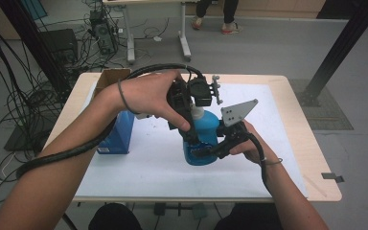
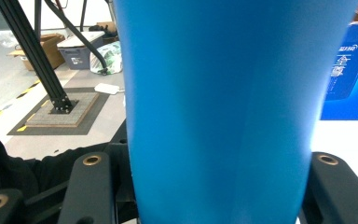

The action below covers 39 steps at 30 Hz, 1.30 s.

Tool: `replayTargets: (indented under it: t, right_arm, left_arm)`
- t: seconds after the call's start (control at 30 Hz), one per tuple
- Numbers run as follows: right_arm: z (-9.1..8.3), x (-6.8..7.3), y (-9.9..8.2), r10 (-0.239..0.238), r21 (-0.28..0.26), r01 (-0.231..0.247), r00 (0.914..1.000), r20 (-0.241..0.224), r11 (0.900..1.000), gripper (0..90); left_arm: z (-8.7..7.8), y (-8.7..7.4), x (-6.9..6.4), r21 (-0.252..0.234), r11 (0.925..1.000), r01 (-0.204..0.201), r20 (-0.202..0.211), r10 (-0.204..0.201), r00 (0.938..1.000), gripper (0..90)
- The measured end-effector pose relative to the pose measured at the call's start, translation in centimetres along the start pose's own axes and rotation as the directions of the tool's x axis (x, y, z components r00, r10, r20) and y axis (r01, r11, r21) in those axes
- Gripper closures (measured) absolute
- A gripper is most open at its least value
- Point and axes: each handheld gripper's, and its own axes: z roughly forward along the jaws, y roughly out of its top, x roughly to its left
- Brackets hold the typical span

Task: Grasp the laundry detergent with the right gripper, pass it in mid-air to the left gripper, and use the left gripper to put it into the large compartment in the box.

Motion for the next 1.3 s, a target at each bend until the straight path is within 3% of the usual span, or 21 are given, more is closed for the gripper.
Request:
replayTargets:
  t: [1.3]
  right_arm:
    - [-0.1,0.07,0.23,-0.005,-0.006,0.005,1.0,-0.003,1.0,43.1]
  left_arm:
    - [-0.21,0.25,-0.11,0.011,0.9999,-0.002,-0.004,0.002,1.0,8.2]
